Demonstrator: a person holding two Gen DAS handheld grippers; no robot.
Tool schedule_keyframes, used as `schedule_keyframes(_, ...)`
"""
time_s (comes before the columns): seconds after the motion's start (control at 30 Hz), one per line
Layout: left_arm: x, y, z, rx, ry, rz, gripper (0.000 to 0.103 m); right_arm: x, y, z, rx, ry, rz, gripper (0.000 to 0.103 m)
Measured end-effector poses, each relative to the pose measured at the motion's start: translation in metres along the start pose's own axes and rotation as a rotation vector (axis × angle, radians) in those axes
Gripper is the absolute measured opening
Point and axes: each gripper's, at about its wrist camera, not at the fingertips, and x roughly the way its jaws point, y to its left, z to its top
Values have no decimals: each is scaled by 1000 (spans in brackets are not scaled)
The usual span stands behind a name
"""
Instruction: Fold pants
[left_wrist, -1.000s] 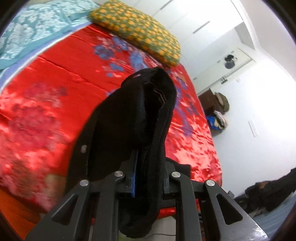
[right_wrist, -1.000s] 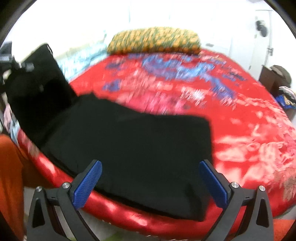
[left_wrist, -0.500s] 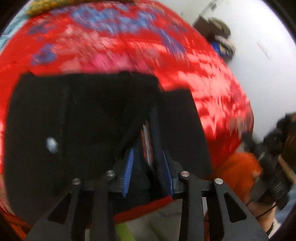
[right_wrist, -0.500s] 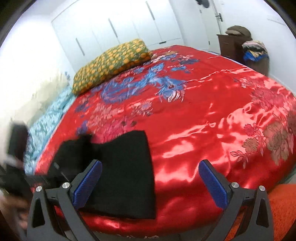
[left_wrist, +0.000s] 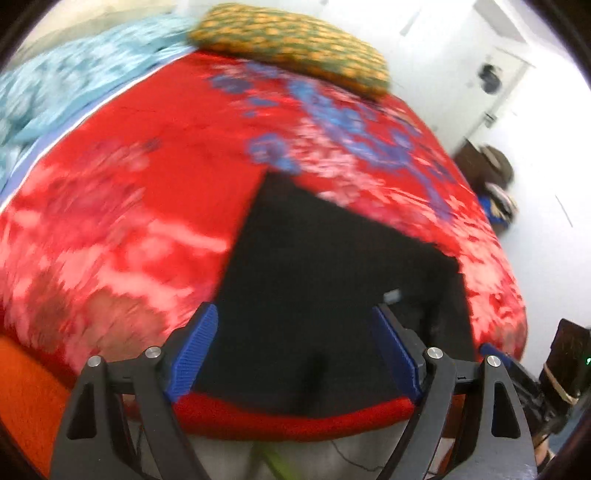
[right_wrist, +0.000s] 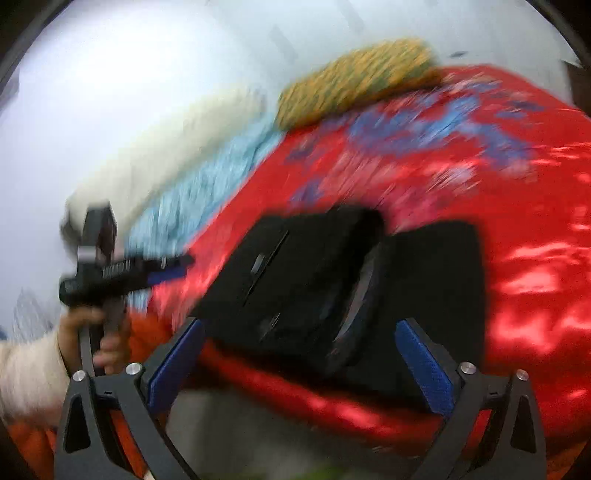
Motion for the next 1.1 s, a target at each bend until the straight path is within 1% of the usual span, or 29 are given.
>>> schedule_keyframes(0.07,5,18,-16,-2,18,51,84,24,7,0,-19,78,-32,74)
schedule_keyframes(0.1,8,24,-18,-26,45,66,82,33,5,1,-6,110,-59,74)
schedule_keyframes(0.13,9,27,-17,-56,52,42,81,42,0,1,28,134,-71,73)
schedule_keyframes(0.2,6,26,-16,-70,20,3,82,51,-10,3,96,167,-26,67)
schedule_keyframes(0.23,3,27,-15,-60,7,5,82,57,-14,5,117,191,-1,66)
schedule_keyframes(0.27,3,25,-13,-43,-1,12,82,59,-15,8,123,208,4,64)
schedule_keyframes(0.3,8,21,-11,-35,0,14,82,62,-15,10,129,226,19,58)
schedule_keyframes(0.33,10,20,-10,-36,4,10,82,66,-18,13,152,247,69,56)
schedule_keyframes(0.37,13,21,-9,-48,12,1,82,70,-21,17,181,278,96,56)
schedule_keyframes(0.43,15,23,-10,-69,23,-20,82,79,-29,23,225,351,97,56)
schedule_keyframes(0.5,17,22,-9,-70,26,-28,82,86,-35,28,268,385,103,55)
schedule_keyframes(0.53,17,20,-8,-65,24,-27,82,90,-35,30,268,403,96,52)
schedule_keyframes(0.57,17,19,-7,-61,20,-24,82,92,-33,32,245,420,69,37)
schedule_keyframes(0.6,16,20,-7,-60,17,-21,82,93,-29,32,211,432,40,36)
schedule_keyframes(0.63,16,21,-6,-64,11,-15,82,93,-23,34,180,436,24,34)
schedule_keyframes(0.67,15,24,-5,-70,6,-10,82,88,-17,34,146,432,6,27)
schedule_keyframes(0.7,13,27,-4,-80,-1,-4,82,83,-9,40,99,421,-14,23)
schedule_keyframes(0.77,9,34,-3,-112,-22,-1,82,60,10,58,5,357,-34,21)
schedule_keyframes(0.87,3,40,-1,-137,-59,-5,82,19,24,85,-60,263,-24,21)
schedule_keyframes(0.93,-1,36,-1,-120,-82,-7,82,-6,28,96,-97,224,-46,21)
schedule_keyframes(1.0,-4,26,-1,-77,-100,-10,82,-29,20,100,-97,202,-63,21)
schedule_keyframes(1.07,-4,12,-3,-15,-110,-13,82,-44,3,94,-78,201,-88,21)
schedule_keyframes(1.1,-4,5,-4,16,-110,-15,83,-51,-12,83,-52,202,-116,21)
